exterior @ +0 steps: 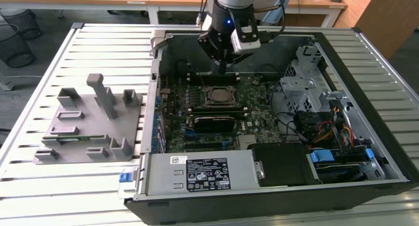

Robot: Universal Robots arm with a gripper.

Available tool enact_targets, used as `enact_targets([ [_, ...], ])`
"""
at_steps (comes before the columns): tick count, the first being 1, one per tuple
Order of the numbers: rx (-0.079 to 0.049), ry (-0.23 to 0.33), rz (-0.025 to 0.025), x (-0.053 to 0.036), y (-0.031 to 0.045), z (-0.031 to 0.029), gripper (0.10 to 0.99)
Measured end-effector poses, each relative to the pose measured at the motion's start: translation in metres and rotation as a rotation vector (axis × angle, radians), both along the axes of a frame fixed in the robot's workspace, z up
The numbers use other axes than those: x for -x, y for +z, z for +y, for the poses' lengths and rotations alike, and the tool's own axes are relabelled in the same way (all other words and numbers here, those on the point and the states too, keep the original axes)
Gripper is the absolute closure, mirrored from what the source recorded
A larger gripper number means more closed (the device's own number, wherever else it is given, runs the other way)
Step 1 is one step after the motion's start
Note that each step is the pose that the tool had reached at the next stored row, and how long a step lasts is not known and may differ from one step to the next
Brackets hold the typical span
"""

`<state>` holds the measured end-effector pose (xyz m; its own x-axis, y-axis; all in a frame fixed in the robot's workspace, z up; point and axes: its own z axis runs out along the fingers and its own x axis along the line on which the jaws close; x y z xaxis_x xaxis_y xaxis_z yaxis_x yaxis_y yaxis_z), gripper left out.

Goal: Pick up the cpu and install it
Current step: 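Close the cpu cover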

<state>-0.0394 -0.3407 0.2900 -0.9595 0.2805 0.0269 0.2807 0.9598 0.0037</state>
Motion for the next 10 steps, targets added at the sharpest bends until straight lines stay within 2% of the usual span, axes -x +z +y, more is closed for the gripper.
enact_targets([
  [10,0.0,0.182,0.0001,0.0,-0.0016,0.0,0.98],
])
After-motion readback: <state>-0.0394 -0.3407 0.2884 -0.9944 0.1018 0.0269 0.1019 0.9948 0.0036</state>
